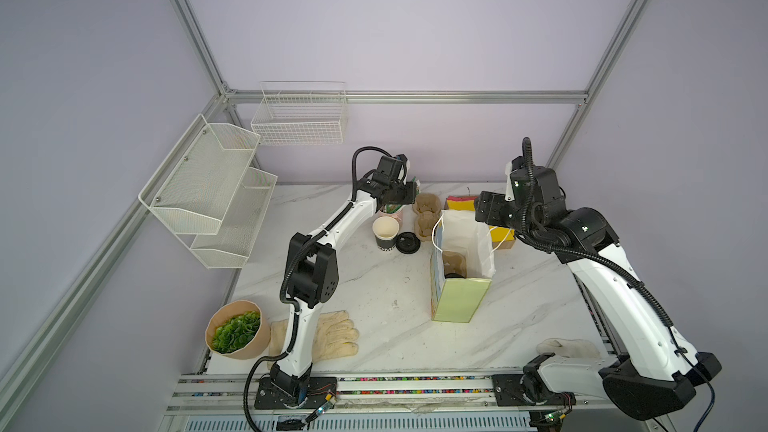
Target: Pack the takeout coffee
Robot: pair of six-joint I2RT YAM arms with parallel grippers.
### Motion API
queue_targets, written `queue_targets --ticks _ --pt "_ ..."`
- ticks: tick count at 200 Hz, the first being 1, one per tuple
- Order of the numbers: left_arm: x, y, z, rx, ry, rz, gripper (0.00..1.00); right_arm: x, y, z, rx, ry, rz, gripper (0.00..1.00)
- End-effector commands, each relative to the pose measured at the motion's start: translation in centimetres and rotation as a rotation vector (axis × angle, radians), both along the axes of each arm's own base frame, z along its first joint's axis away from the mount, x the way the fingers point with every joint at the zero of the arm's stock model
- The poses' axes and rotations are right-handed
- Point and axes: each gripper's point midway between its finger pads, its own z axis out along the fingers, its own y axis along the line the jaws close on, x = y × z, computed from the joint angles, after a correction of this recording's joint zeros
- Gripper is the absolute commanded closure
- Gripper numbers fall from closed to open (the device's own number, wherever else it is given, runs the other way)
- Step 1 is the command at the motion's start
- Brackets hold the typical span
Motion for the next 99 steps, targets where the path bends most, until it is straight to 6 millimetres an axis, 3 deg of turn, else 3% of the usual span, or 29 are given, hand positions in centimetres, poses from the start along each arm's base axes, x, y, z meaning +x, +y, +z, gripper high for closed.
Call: queue_targets --ticks 1,99 --pt "0.2 -0.3 7.4 -0.063 -0.135 -0.004 1.0 -0.2 -0.2 0.3 0.01 -0.015 0.002 0.16" --pt "-3.0 2.5 14.0 -0.016 -0.214 0.018 1.0 0.0 0.3 0.3 0.028 -0.006 0.012 0.16"
